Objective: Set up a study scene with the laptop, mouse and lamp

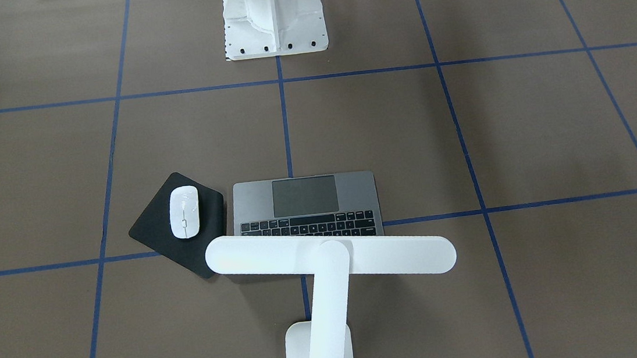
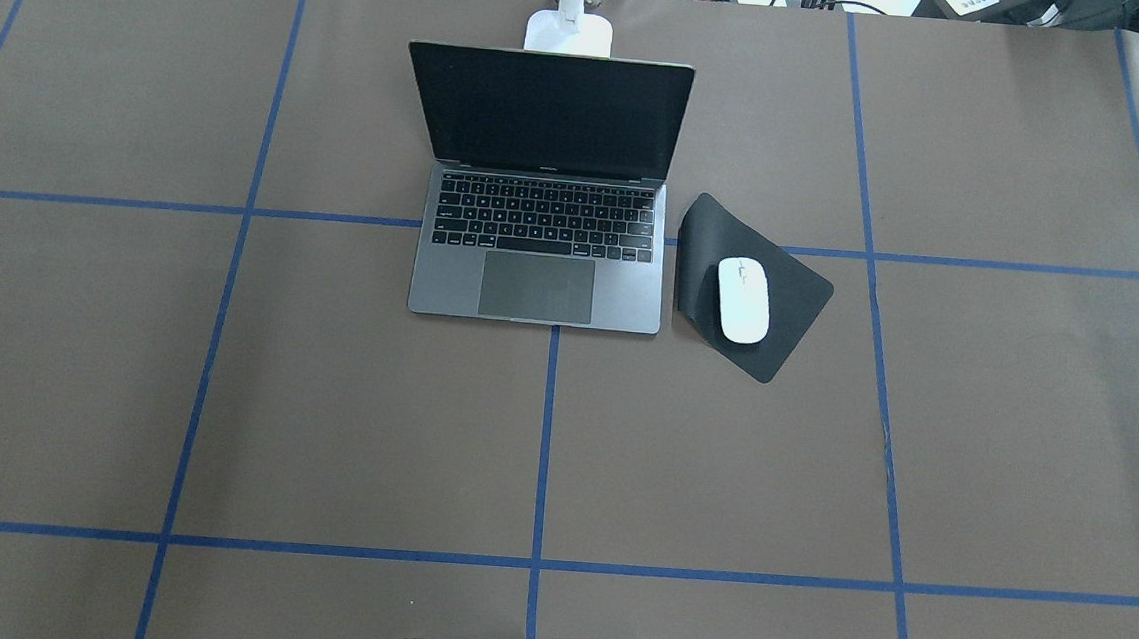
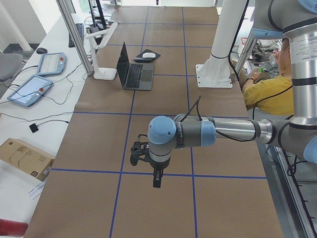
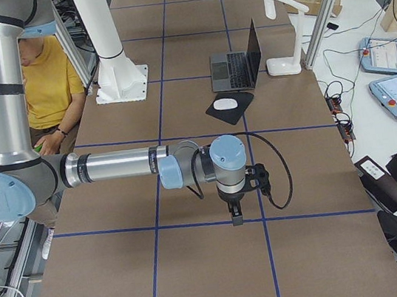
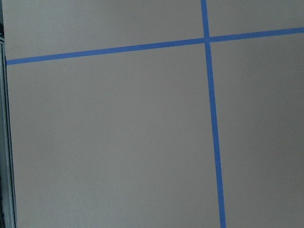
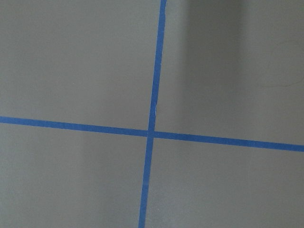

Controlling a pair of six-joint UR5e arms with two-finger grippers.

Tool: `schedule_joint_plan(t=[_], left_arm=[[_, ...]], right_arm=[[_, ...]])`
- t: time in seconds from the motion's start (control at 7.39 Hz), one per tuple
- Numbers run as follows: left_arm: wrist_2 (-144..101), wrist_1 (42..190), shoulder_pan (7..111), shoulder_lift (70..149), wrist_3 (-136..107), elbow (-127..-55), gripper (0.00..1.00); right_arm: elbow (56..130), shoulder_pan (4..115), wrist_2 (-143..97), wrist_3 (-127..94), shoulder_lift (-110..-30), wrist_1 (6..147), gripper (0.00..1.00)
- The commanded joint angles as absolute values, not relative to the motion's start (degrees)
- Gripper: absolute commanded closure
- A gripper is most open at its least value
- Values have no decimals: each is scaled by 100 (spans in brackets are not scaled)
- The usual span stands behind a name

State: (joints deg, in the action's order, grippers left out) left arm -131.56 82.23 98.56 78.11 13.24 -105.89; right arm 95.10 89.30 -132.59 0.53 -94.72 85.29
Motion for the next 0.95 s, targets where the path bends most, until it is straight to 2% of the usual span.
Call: schedule_joint_plan(t=[0.0,0.81], left_arm=[[-13236,8314,9853,7813,1327,-10582,0],[-13402,8402,9782,7813,1327,-10582,0]], right_arm=[[9457,8930,-13271,53,-9475,8517,0],[9457,8921,-13289,44,-9475,8525,0]])
